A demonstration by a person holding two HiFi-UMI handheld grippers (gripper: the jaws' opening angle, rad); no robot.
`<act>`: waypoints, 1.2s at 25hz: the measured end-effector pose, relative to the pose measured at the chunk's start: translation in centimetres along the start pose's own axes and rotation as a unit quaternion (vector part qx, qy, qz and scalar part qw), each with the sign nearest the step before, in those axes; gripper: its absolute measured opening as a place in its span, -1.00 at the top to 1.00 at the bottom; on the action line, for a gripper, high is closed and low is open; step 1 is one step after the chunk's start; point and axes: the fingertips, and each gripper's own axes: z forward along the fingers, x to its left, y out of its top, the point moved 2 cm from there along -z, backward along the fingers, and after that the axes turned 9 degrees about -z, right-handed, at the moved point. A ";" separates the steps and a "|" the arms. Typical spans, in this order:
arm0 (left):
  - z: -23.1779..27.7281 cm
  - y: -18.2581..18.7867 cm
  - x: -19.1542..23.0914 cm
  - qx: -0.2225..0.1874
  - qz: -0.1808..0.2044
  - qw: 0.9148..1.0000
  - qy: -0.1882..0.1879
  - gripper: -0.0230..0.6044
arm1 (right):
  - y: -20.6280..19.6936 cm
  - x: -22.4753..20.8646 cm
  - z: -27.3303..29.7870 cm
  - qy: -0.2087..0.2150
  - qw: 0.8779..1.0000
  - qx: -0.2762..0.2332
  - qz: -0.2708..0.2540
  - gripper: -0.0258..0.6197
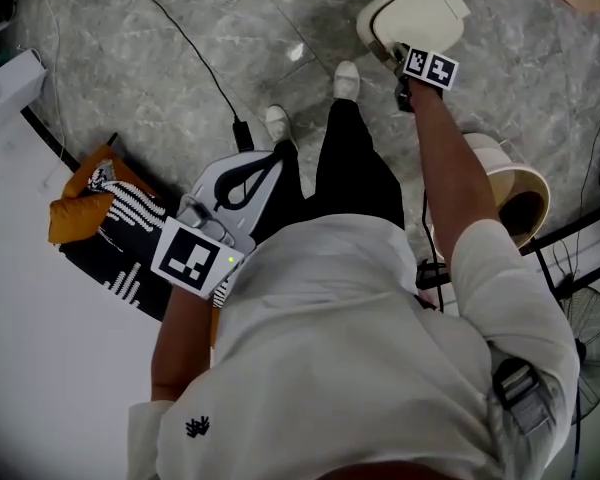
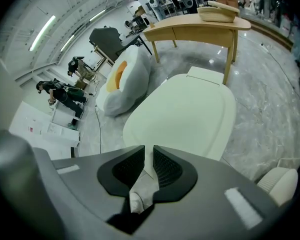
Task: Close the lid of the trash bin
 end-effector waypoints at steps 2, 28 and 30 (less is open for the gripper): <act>0.1 -0.3 0.3 0.003 -0.003 1.000 0.002 0.75 | -0.4 -0.1 0.6 -0.001 1.000 0.007 0.000 0.76; 1.1 -2.2 1.3 0.013 -0.027 0.999 0.011 0.75 | -1.5 -1.3 4.2 -0.009 0.999 0.042 -0.025 0.81; 0.9 -2.1 1.0 0.011 -0.022 1.000 0.007 0.75 | -1.2 -1.1 3.6 -0.009 0.999 0.038 -0.029 0.81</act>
